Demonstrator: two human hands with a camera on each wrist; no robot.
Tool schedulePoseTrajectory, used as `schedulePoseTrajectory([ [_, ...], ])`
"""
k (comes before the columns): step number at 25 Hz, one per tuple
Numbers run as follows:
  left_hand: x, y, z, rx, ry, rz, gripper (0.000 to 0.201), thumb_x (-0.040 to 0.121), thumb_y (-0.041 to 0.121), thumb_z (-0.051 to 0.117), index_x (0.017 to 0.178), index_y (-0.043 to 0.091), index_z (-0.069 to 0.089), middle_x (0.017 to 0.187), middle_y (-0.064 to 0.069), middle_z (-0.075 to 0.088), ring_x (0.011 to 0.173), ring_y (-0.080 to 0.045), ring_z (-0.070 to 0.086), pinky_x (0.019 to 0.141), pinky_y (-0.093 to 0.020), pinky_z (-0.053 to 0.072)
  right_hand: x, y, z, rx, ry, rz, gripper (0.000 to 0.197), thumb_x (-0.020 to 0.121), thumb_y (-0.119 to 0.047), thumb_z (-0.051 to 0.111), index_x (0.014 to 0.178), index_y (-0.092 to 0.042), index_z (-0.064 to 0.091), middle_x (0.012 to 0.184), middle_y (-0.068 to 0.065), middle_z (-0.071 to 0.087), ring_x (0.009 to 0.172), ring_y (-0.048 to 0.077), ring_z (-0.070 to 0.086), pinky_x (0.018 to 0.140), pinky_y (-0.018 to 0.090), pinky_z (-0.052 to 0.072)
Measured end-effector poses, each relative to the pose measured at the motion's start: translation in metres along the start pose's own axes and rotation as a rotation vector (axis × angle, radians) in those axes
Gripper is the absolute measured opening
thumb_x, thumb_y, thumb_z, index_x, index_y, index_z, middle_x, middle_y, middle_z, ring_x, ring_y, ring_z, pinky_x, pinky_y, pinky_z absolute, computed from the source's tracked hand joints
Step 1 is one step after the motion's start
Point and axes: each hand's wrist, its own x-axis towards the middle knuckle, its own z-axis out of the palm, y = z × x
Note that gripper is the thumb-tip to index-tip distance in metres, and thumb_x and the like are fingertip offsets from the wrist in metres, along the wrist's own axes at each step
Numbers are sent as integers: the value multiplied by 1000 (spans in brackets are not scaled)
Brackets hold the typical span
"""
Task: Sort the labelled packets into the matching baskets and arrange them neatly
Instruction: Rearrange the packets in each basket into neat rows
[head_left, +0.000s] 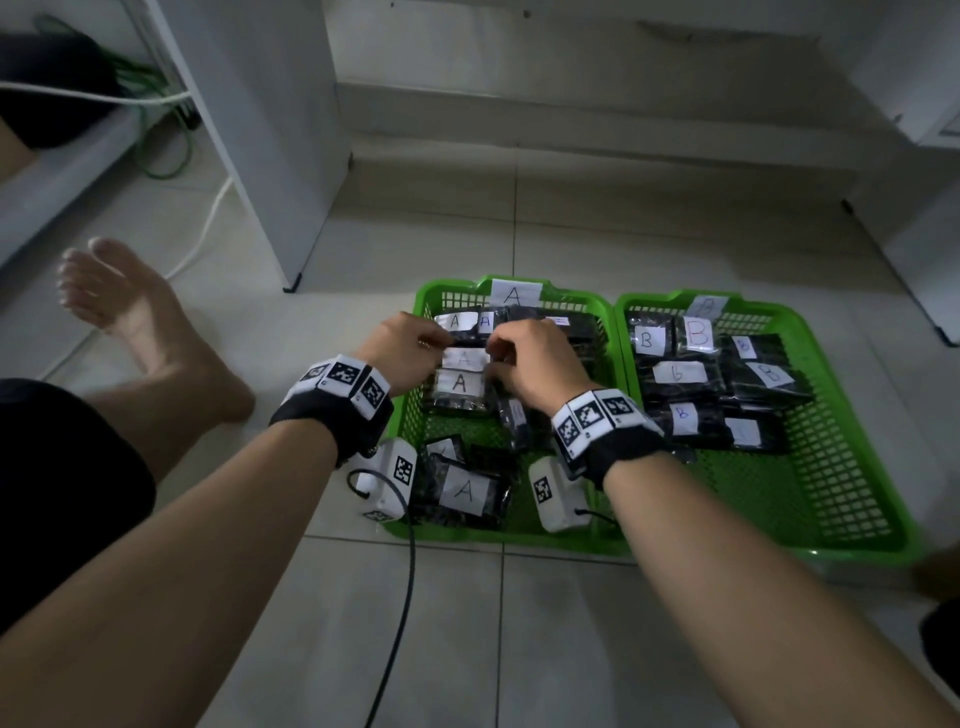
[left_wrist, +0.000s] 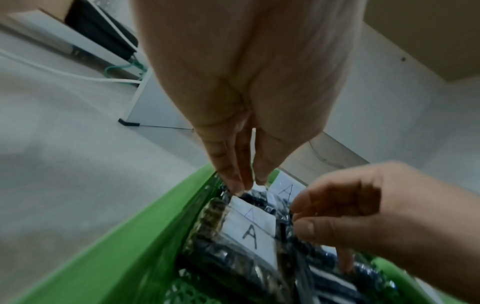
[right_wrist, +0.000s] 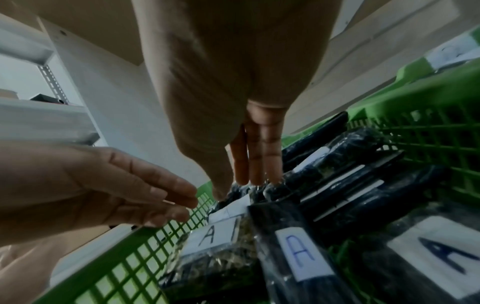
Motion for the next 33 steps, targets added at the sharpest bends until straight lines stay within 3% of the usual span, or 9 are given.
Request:
schedulePoseTrajectory([
  [5, -2, -2, 22, 331, -140, 151, 26, 86, 10, 65, 106, 23, 74, 118, 2, 68, 101, -15, 66, 89, -26, 56, -4, -1, 0, -210, -14, 183, 9, 79, -17, 80, 83, -14, 73, 81, 2, 72, 72, 20, 66, 63, 22, 45],
  [9, -1, 0, 28, 427, -194, 172, 16, 84, 15, 71, 98, 24, 73, 116, 3, 65, 102, -16, 63, 88, -29, 54, -15, 7, -12, -285, -300, 329, 57, 63, -52, 92, 77, -9, 58, 73, 0, 59, 65, 18, 59, 62, 29, 50],
  [17, -7, 3, 27, 471, -218, 174, 25, 84, 14, 66, 103, 28, 74, 124, 7, 63, 111, -17, 62, 95, -34, 53, -15, 1, -3, -157, -450, 312, 41, 67, -39, 93, 74, -11, 64, 74, 5, 69, 72, 22, 70, 67, 35, 59],
  [21, -13, 6, 14, 210, 102, 157, 35, 79, -4, 52, 93, 16, 78, 105, -6, 74, 96, -23, 68, 88, -29, 54, 10, -11, -16, -127, -302, 242, 27, 67, -31, 87, 87, -16, 77, 85, -2, 72, 76, 15, 65, 65, 23, 48],
  [24, -14, 1, 3, 101, 276, 96, 37, 74, -8, 51, 84, 15, 78, 95, -7, 75, 88, -25, 68, 83, -29, 54, 30, -28, -6, -238, -182, 22, 23, 75, -12, 83, 95, -14, 73, 92, 3, 68, 86, 23, 64, 70, 27, 44],
  [27, -13, 4, -2, 20, 322, -17, 32, 78, -3, 54, 87, 18, 78, 90, -2, 74, 81, -20, 65, 74, -23, 48, 38, -41, 18, -318, -166, -102, 20, 81, 1, 79, 96, -8, 69, 87, 7, 65, 87, 28, 68, 78, 35, 56],
  [29, -12, 11, -3, 3, 325, -51, 31, 79, -1, 55, 86, 20, 76, 85, 3, 69, 77, -15, 60, 70, -21, 43, 38, -42, 21, -318, -185, -78, 31, 76, -8, 86, 103, -6, 71, 99, 9, 65, 96, 28, 66, 85, 37, 57],
  [31, -14, 21, -5, 1, 310, -35, 29, 78, 0, 54, 82, 19, 75, 79, 4, 66, 75, -15, 60, 66, -20, 42, 35, -38, 13, -293, -210, -22, 43, 70, -18, 93, 105, -6, 72, 108, 9, 63, 98, 27, 63, 81, 36, 55],
  [33, -18, 31, -6, 63, 224, 15, 23, 80, 3, 56, 79, 17, 75, 78, 2, 68, 76, -16, 64, 62, -20, 46, 23, -33, 2, -235, -275, 55, 30, 69, -14, 92, 93, -9, 75, 96, 6, 70, 91, 23, 69, 70, 28, 50],
])
